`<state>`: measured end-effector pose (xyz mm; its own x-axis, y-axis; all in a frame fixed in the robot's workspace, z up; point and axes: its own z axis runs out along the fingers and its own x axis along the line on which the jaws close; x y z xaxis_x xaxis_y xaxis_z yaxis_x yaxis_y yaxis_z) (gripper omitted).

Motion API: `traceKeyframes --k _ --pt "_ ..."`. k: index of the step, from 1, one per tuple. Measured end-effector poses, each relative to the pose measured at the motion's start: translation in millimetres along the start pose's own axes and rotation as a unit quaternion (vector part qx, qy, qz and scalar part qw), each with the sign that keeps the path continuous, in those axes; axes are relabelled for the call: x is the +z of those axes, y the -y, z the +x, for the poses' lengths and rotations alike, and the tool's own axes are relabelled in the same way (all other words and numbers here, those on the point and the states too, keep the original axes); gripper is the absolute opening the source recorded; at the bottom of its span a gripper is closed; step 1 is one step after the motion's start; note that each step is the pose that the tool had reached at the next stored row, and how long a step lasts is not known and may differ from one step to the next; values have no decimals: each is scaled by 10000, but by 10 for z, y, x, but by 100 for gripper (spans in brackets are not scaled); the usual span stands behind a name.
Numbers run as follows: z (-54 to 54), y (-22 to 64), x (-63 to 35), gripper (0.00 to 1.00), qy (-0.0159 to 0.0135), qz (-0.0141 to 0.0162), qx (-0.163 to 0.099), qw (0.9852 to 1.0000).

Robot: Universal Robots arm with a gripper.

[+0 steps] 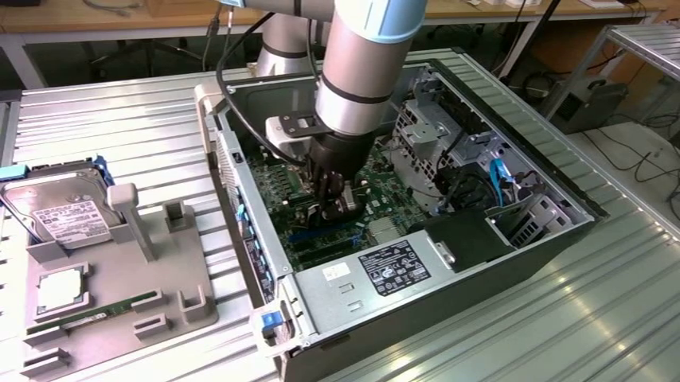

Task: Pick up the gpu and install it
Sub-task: 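Insert the gpu into the slot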

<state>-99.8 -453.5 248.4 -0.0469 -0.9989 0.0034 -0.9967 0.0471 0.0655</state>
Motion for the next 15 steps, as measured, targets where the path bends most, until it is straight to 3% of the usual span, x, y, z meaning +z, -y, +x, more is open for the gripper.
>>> traceKeyframes --k 3,11,15 --pt "-1 4 46 26 4 2 0 10000" --pt "13 -4 37 26 -12 -6 1 10000" --pt "-3 4 54 26 7 3 0 10000"
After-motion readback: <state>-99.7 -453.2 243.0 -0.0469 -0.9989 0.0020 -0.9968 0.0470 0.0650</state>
